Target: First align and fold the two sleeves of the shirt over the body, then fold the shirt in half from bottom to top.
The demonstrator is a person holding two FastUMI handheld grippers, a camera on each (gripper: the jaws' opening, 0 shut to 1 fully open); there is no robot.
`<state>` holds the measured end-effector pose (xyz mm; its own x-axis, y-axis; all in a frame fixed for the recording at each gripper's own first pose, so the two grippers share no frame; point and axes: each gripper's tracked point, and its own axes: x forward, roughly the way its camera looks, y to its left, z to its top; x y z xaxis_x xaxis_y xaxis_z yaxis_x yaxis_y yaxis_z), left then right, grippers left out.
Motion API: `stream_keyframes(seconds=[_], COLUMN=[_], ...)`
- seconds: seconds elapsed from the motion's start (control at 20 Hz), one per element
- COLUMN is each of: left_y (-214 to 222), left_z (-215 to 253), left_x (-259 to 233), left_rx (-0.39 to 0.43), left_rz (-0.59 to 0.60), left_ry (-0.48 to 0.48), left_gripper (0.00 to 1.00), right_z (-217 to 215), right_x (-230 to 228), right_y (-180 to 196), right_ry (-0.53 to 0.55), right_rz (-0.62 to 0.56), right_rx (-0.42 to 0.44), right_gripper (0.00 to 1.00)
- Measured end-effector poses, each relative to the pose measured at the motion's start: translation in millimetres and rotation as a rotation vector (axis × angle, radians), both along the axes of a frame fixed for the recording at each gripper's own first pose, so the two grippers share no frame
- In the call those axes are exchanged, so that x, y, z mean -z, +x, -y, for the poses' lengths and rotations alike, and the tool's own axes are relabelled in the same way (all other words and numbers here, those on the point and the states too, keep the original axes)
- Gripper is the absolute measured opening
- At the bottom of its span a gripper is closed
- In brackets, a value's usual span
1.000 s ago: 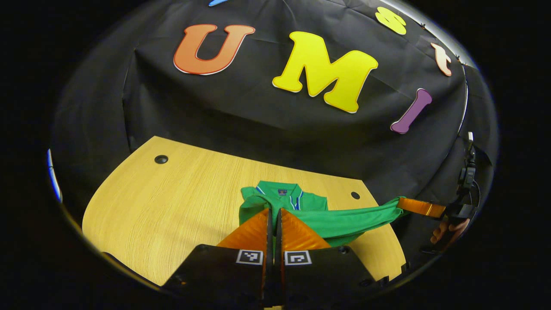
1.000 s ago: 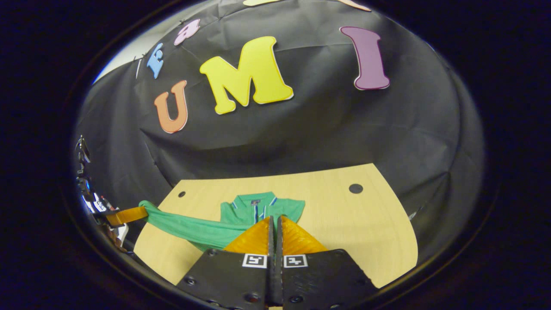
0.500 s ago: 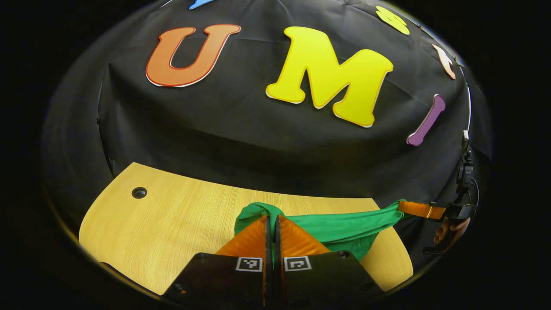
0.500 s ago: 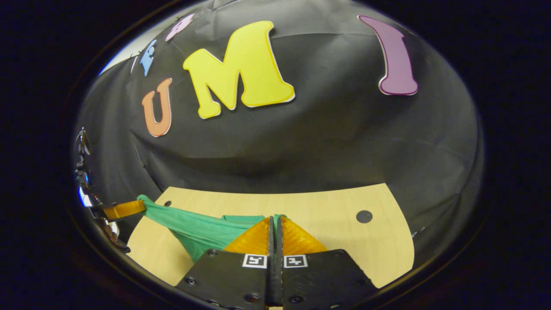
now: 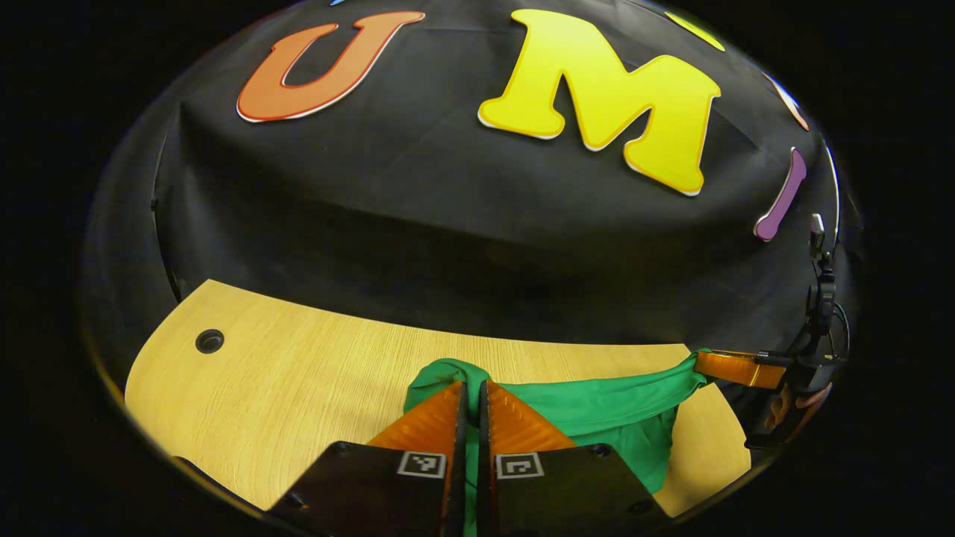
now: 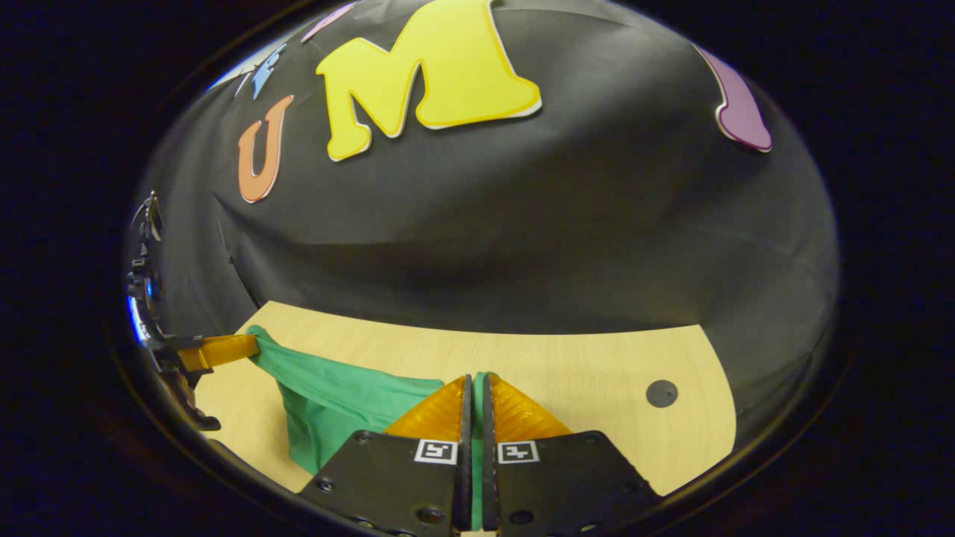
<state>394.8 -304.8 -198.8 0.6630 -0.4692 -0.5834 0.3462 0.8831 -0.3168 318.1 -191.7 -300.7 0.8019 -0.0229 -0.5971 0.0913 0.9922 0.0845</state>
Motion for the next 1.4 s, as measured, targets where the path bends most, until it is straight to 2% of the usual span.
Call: stream_keyframes(seconds=[0.05, 0.1, 0.15, 0.25, 0.3, 0.5, 0.75, 1.05, 1.2, 1.4], left_y=[0.6, -1.8, -2.2, -4.5, -5.4, -12.4, -32.7, -101.6, -150.3, -203.6], left_z=[-2.6, -7.7, -11.6, -20.7, -24.2, -35.9, -51.8, -83.2, -94.5, -119.3], left_x=[8.0, 8.8, 12.3, 5.6, -1.3, -36.5, -109.5, -213.1, -247.6, -276.3], left_rx=[0.001, -0.002, -0.007, -0.038, -0.053, -0.094, -0.127, -0.168, -0.173, -0.21], left_rz=[-0.01, 0.001, 0.006, 0.032, 0.05, 0.13, 0.251, 0.38, 0.406, 0.427], left_ry=[0.033, 0.052, 0.069, 0.094, 0.1, 0.129, 0.112, 0.065, 0.028, 0.002], left_gripper=[0.21, 0.5, 0.93, 1.0, 1.0, 1.0, 1.0, 1.0, 1.0, 1.0], right_z=[2.3, 2.8, 3.8, 10.8, 13.9, 18.0, -1.2, -62.6, -106.5, -144.2], right_x=[5.9, 11.1, 12.0, 5.0, -2.9, -30.8, -90.4, -182.3, -205.5, -227.6], right_y=[-0.9, -0.5, -3.2, -4.4, -6.5, -15.9, -47.2, -137.0, -195.0, -263.5], right_ry=[-0.02, -0.031, -0.052, -0.101, -0.112, -0.144, -0.169, -0.256, -0.229, -0.19], right_rz=[-0.007, -0.015, -0.012, 0.039, 0.056, 0.102, 0.188, 0.365, 0.398, 0.423], right_rx=[-0.001, -0.002, -0.003, 0.026, 0.048, 0.08, 0.072, 0.045, 0.025, 0.044], right_gripper=[0.06, 0.2, 0.39, 0.78, 0.98, 0.98, 0.98, 0.97, 0.97, 0.96])
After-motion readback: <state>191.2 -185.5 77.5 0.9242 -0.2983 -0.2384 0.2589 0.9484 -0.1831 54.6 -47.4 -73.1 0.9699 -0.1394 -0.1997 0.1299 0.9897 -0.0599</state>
